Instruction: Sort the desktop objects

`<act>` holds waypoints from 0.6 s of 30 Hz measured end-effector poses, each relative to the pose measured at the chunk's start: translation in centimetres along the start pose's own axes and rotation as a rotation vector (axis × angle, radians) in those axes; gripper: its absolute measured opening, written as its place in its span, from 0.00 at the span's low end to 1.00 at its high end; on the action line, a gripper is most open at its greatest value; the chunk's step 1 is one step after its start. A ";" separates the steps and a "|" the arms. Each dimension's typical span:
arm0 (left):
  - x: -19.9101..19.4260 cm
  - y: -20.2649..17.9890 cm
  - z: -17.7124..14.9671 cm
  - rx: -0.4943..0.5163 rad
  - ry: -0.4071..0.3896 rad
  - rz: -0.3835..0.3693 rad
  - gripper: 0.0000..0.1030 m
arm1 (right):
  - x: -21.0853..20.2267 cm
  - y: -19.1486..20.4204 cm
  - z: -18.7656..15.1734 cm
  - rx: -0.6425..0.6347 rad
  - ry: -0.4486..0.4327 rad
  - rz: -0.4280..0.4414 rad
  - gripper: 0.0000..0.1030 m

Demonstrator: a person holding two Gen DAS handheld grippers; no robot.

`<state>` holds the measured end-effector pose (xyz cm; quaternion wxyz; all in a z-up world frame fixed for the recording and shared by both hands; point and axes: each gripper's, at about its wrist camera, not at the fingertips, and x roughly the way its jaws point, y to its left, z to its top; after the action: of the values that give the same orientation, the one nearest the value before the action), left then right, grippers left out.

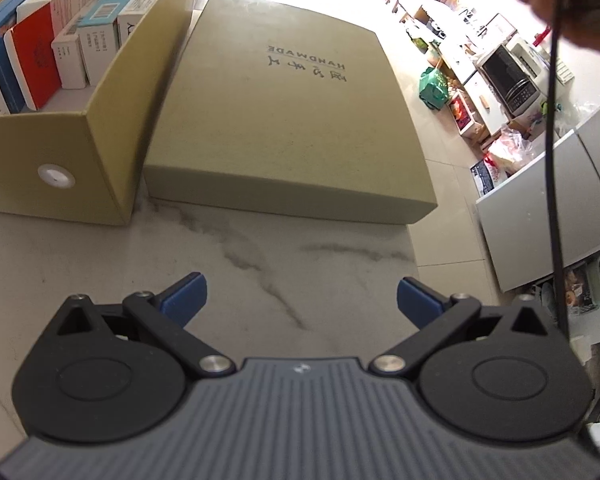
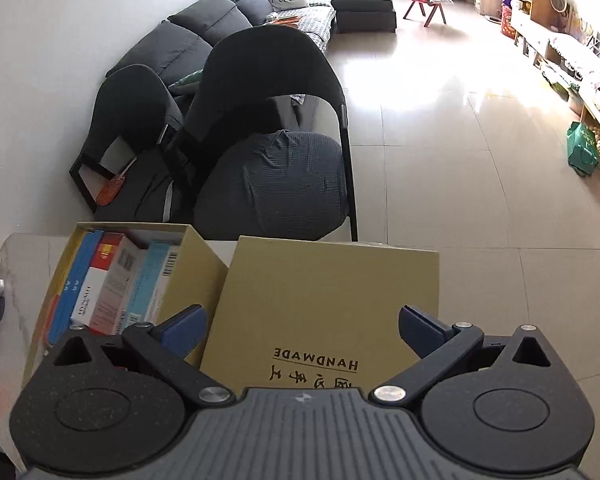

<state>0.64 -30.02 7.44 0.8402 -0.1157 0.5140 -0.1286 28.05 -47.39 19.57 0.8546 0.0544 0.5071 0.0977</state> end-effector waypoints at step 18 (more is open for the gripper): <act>0.7 5.1 -0.5 -0.089 0.047 0.060 1.00 | 17.5 0.5 6.5 -0.139 0.073 -0.063 0.99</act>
<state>1.01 -25.45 4.94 0.8253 -0.1343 0.5423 -0.0829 41.84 -42.92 7.75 0.8398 -0.0244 0.5316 0.1077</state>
